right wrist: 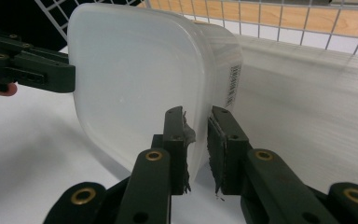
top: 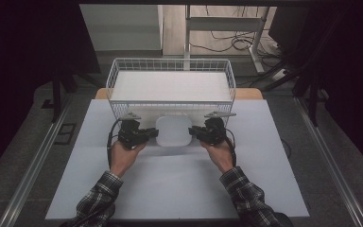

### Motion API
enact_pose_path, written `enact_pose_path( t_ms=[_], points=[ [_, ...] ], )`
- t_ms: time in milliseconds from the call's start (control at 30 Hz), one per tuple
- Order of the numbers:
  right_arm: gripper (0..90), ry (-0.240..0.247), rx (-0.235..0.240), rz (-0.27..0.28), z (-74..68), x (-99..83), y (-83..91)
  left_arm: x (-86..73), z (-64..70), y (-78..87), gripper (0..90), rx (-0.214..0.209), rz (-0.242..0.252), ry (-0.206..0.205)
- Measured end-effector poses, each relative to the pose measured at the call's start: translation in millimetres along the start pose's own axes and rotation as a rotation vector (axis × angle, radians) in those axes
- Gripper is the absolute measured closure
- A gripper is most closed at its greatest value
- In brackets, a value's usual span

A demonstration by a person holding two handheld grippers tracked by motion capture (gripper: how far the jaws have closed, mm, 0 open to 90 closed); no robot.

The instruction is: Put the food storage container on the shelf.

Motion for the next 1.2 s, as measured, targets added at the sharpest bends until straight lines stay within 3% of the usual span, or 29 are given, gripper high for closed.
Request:
enact_pose_path(
  t_ms=[133, 167, 400, 500, 600, 767, 933, 1033, 1100, 1133, 1200],
  points=[
    [76.5, -0.001, -0.002, -0.011, 4.3, -2.8, -5.4, -3.2, -3.7, -6.2, 78.6, -0.001, 0.003, 0.027],
    [76.4, -0.020, 0.007, -0.009, 3.6, -2.6, -5.6, -3.2, -3.7, -6.2, 78.6, -0.001, 0.003, 0.027],
    [72.8, 0.024, -0.014, 0.010, 1.0, 0.7, -9.9, -3.3, -12.7, -10.3, 75.7, 0.008, 0.020, 0.028],
    [66.7, 0.048, -0.050, 0.005, 2.4, 0.8, -13.8, -2.0, -14.2, -13.6, 68.2, 0.048, 0.022, -0.006],
    [64.1, 0.042, -0.066, 0.014, 4.8, 0.6, -16.1, -0.3, -16.9, -15.0, 62.7, 0.066, 0.032, -0.014],
    [58.4, 0.043, -0.108, 0.050, 12.6, 8.0, -18.0, 7.7, -25.8, -17.8, 51.1, 0.088, 0.057, 0.000],
    [58.0, 0.039, -0.141, 0.077, 17.2, 15.2, -23.3, 15.5, -32.0, -20.9, 47.4, 0.125, 0.066, -0.001],
    [57.7, 0.029, -0.143, 0.081, 18.5, 17.0, -24.8, 20.4, -32.5, -24.5, 47.3, 0.141, 0.075, 0.022],
    [57.9, 0.029, -0.146, 0.080, 19.2, 17.8, -24.8, 22.4, -31.9, -26.7, 47.3, 0.127, 0.078, 0.012],
    [57.9, 0.032, -0.145, 0.078, 18.6, 17.4, -24.1, 23.3, -34.6, -26.7, 47.3, 0.125, 0.075, -0.032],
    [58.4, 0.045, -0.135, 0.078, 17.0, 15.7, -20.3, 23.3, -34.7, -26.5, 46.1, 0.133, 0.075, -0.027]
  ],
)
Point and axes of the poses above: each handheld gripper's, and its own axes: y roughly backward along the jaws, x roughly out of its top, z roughly to its right, the point moved 8 cm from there along -y, roughly forward along the jaws, and after that the axes turned 3 degrees about -y, right-handed, at the moved point
